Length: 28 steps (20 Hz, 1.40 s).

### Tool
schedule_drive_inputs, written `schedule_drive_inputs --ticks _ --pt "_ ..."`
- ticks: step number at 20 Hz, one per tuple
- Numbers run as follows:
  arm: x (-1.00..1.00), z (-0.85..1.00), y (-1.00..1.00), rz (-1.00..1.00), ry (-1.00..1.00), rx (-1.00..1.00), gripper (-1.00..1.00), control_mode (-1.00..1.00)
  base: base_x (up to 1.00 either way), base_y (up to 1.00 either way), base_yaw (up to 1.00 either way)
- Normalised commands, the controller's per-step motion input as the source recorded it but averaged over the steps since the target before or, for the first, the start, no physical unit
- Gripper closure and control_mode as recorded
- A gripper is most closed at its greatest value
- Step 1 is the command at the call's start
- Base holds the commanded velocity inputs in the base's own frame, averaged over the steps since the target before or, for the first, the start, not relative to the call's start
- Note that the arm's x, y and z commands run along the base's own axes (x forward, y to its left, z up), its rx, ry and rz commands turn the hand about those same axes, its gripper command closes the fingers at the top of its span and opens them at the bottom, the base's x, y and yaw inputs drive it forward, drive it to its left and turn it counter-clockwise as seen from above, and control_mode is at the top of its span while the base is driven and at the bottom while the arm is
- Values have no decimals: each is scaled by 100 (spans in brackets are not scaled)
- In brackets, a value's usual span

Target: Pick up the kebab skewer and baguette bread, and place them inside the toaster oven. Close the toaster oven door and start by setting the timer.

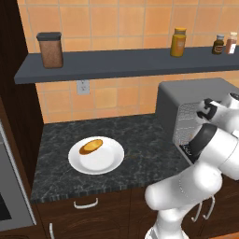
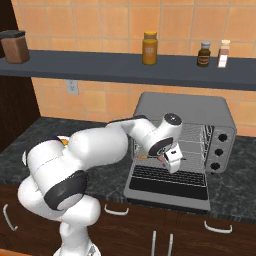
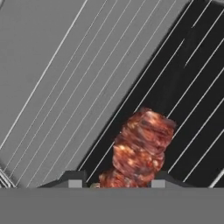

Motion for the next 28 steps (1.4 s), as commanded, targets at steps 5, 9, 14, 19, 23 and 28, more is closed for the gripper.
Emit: schedule_drive_inputs --ticks 5,9,14,19,23,28 --pt "25 -31 -4 -8 0 3 100 -100 0 0 0" --pt "1 -30 -11 -6 0 4 100 -100 0 0 0" --pt "0 -31 -7 -4 0 3 -100 -100 0 0 0" --pt "0 -11 -1 0 0 4 -100 -100 0 0 0" --pt "-28 0 -3 0 -2 2 -100 -100 0 0 0" --pt "-41 64 8 0 -1 0 -100 -100 0 0 0"
